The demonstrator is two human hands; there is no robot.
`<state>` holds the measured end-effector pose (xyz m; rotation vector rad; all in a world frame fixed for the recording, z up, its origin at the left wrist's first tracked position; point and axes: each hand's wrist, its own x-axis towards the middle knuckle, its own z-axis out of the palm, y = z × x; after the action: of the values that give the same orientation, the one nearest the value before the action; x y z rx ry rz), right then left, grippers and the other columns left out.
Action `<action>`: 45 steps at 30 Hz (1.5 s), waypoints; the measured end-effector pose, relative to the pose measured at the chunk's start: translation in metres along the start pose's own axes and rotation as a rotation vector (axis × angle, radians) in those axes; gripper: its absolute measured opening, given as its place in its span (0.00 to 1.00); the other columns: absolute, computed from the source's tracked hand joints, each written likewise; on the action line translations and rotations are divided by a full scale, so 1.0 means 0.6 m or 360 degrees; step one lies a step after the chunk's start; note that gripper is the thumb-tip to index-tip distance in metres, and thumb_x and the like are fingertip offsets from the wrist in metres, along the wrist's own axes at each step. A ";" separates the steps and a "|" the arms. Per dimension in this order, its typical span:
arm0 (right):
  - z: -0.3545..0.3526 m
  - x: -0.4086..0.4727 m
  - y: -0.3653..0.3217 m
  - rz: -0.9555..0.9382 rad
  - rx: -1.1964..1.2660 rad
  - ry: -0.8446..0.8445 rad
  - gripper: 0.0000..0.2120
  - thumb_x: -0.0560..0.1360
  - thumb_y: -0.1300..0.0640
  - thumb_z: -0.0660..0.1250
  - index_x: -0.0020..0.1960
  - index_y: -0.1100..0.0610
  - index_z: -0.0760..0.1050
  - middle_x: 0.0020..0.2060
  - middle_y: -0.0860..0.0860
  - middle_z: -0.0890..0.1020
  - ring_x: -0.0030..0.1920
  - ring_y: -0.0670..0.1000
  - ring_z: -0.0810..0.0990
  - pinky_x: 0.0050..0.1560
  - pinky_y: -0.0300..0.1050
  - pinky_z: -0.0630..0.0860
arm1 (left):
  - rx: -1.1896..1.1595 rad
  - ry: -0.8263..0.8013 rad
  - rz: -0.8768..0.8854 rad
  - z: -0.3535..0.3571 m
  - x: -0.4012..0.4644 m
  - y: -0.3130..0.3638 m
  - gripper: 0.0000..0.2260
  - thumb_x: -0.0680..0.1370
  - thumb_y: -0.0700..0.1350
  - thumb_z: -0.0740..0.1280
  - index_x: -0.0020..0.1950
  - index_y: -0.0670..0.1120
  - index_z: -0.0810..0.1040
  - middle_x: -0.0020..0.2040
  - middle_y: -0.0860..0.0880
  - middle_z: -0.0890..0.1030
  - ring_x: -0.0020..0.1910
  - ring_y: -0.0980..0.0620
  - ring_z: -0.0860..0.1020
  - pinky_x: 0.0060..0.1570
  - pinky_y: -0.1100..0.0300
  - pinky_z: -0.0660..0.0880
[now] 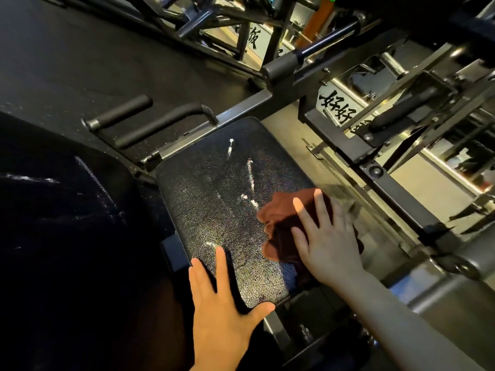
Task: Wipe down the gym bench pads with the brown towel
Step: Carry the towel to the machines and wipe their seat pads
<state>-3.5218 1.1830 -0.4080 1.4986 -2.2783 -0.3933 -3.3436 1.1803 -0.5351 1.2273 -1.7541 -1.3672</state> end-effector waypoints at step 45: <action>0.091 -0.084 -0.036 -0.1453 -0.0180 0.0231 0.34 0.73 0.32 0.58 0.74 0.48 0.66 0.76 0.50 0.65 0.76 0.62 0.60 0.72 0.69 0.52 | 0.0820 0.0210 0.0482 -0.066 -0.054 0.008 0.27 0.64 0.46 0.80 0.61 0.41 0.80 0.61 0.40 0.78 0.58 0.36 0.79 0.63 0.40 0.71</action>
<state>-3.5118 1.2221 -0.4739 2.3350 -1.3142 -0.6071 -3.2978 1.1938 -0.5159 1.2043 -2.1632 -0.6659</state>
